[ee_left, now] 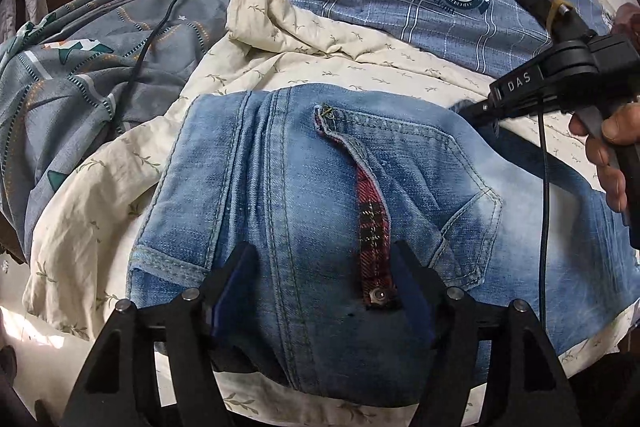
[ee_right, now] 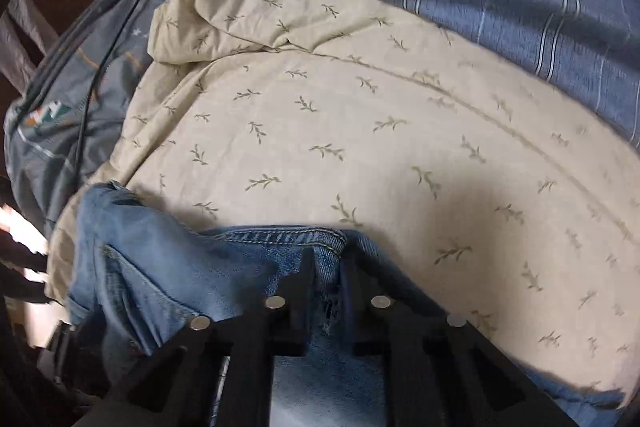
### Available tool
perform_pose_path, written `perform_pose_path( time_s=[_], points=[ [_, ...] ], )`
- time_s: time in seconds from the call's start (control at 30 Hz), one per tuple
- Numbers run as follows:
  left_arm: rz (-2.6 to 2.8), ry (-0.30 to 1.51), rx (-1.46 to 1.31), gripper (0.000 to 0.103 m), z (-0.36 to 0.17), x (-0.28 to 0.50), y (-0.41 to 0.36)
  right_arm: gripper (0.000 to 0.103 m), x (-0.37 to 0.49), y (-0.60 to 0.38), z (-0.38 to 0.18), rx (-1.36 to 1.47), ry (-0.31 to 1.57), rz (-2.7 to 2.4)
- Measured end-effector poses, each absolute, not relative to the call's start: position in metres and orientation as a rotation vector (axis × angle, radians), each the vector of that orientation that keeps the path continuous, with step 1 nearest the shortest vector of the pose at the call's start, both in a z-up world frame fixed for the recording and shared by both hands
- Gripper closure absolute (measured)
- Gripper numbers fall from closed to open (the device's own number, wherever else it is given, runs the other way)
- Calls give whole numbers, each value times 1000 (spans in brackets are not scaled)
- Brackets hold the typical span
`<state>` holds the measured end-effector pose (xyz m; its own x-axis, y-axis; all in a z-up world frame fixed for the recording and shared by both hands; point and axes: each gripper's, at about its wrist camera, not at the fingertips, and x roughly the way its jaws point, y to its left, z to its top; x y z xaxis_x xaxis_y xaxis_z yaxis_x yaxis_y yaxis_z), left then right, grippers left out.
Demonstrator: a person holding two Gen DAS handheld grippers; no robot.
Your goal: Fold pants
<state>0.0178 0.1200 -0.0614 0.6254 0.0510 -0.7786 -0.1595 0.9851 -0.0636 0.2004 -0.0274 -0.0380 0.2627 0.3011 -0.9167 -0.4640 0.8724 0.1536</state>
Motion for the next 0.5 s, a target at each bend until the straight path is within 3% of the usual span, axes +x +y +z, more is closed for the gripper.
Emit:
perform_pose_path(
  time_s=[0.2,0.5],
  points=[
    [119,874,-121,30,-62,17,120,94,196,-12,-38,-319,1080,467],
    [123,867,-106,30,-62,15,118,93,201,-18,-53,-246,1078,449]
  ],
)
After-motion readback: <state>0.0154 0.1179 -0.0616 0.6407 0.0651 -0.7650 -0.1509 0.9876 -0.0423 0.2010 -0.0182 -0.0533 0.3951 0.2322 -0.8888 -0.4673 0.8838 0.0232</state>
